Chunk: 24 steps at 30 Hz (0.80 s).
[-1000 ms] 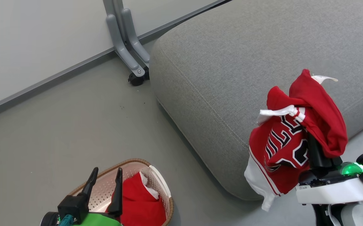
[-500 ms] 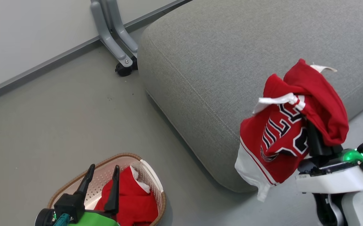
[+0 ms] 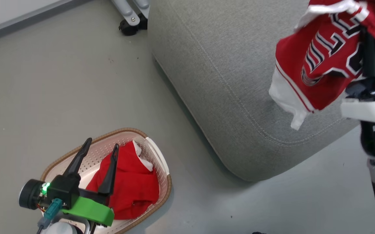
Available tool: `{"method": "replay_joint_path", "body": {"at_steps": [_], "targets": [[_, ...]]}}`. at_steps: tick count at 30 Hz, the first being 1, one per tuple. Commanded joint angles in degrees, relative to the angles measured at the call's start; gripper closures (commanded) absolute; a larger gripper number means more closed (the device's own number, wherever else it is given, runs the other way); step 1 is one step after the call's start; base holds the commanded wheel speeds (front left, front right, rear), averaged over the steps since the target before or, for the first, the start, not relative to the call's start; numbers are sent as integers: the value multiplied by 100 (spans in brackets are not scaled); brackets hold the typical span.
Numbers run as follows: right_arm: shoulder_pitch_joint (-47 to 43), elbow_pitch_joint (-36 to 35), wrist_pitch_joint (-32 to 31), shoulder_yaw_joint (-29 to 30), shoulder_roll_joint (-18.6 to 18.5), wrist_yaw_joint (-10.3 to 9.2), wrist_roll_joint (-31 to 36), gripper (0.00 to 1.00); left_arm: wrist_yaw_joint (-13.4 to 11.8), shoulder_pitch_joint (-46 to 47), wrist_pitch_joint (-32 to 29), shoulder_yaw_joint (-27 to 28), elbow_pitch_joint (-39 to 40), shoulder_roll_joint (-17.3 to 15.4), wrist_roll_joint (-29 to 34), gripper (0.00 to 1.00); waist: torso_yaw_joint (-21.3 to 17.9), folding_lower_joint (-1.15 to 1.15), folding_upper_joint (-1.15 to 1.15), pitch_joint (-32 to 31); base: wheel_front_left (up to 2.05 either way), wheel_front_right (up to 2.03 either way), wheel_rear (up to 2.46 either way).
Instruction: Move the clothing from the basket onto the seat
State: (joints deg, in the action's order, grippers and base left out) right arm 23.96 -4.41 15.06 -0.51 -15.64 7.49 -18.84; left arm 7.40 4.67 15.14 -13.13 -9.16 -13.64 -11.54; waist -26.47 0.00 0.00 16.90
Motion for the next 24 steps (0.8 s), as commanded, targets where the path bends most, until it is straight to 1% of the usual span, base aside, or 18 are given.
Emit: {"method": "replay_joint_path", "body": {"at_steps": [1, 10, 13, 17, 20, 23, 24], "targets": [[259, 70, 17, 68, -82, 0, -11, 100, 17, 154, 2, 10, 79, -83, -9, 0, 436, 0, 0, 547, 0, 0, 0], [1530, 846, 18, 567, -768, 0, 45, 100, 17, 528, 1, -189, 436, -296, 28, 0, 786, 0, 0, 1169, 0, 0, 0], [1852, 1251, 18, 733, -934, 0, 25, 100, 17, 600, 1, -244, 466, -322, 21, 0, 883, 0, 0, 1341, 0, 0, 0], [2085, 1849, 18, 900, -1169, -1, 186, 100, 17, 649, 1, -299, 497, -394, 22, 0, 1031, 0, 0, 1554, 0, 0, 0], [2230, 2245, 18, 1188, -1233, -1, 293, 100, 17, 634, 1, -277, 499, -425, -2, 0, 1143, 0, 0, 1691, 0, 0, 0], [2318, 2534, 18, 1331, -1233, 0, 418, 100, 17, 598, 1, -263, 494, -493, -40, 0, 1210, 0, 0, 1820, 0, 0, 0], [2387, 2628, 18, 1472, -1219, -5, 427, 100, 17, 595, 1, -296, 498, -515, -36, 0, 1245, 0, 0, 1860, 0, 0, 0]]}}
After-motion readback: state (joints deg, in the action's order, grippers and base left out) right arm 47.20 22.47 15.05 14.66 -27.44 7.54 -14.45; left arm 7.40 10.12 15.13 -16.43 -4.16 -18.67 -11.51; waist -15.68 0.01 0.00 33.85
